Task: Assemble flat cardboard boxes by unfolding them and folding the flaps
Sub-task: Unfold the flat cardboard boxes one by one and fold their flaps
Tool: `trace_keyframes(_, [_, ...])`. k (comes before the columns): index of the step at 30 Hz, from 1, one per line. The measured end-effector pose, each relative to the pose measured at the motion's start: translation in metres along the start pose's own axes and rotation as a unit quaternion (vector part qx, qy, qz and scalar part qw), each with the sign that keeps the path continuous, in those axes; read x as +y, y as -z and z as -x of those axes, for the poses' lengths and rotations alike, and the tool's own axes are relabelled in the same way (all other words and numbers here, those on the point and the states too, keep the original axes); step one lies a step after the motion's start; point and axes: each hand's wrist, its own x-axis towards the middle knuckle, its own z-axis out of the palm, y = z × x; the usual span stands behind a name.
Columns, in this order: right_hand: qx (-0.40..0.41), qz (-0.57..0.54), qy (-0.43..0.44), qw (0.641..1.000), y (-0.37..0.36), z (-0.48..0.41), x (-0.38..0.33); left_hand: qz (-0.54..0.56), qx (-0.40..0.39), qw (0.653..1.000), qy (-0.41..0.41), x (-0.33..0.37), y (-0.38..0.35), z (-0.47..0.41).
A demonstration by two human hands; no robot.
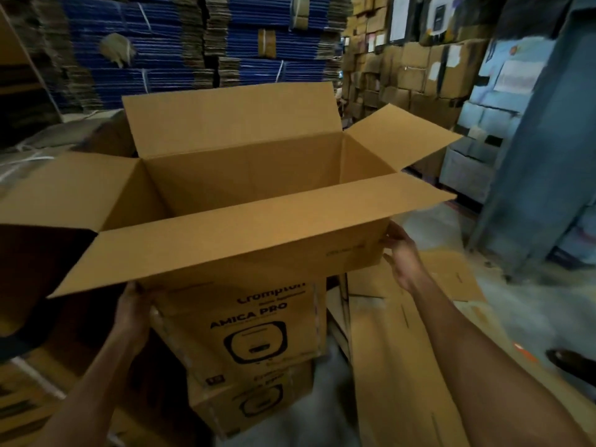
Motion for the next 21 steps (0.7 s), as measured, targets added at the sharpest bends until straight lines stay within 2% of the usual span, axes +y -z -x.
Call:
trace_keyframes(1, [0.001, 0.021, -0.011, 1.0, -0.003, -0.001, 0.0, -0.055, 0.046, 0.997, 0.03, -0.056, -0.108, 0.029])
trace_keyframes(2, [-0.008, 0.048, -0.031, 0.998, -0.004, -0.005, 0.003, -0.032, 0.006, 0.998, 0.053, -0.061, -0.084, 0.011])
trace_keyframes(3, [-0.014, 0.074, -0.048, 0.996, -0.004, -0.008, 0.007, -0.07, 0.021, 0.995, 0.068, -0.057, -0.1, 0.021])
trace_keyframes(4, [-0.02, 0.102, -0.053, 0.993, -0.004, -0.012, 0.011, -0.053, 0.0, 0.995, 0.086, -0.065, -0.098, 0.018])
trace_keyframes(6, [-0.026, 0.114, -0.05, 0.992, -0.006, -0.017, 0.01, -0.051, 0.022, 0.993, 0.107, -0.051, -0.102, 0.015])
trace_keyframes(10, [-0.034, 0.099, -0.007, 0.994, -0.006, -0.025, 0.0, -0.065, 0.03, 0.994, 0.082, -0.019, -0.101, 0.008])
trace_keyframes(14, [-0.014, 0.082, 0.052, 0.995, -0.01, -0.032, -0.031, -0.047, 0.014, 0.999, 0.015, 0.021, -0.095, 0.006])
trace_keyframes(21, [0.047, 0.148, 0.117, 0.981, -0.02, -0.045, -0.087, -0.015, -0.013, 0.995, -0.103, 0.062, -0.092, 0.005])
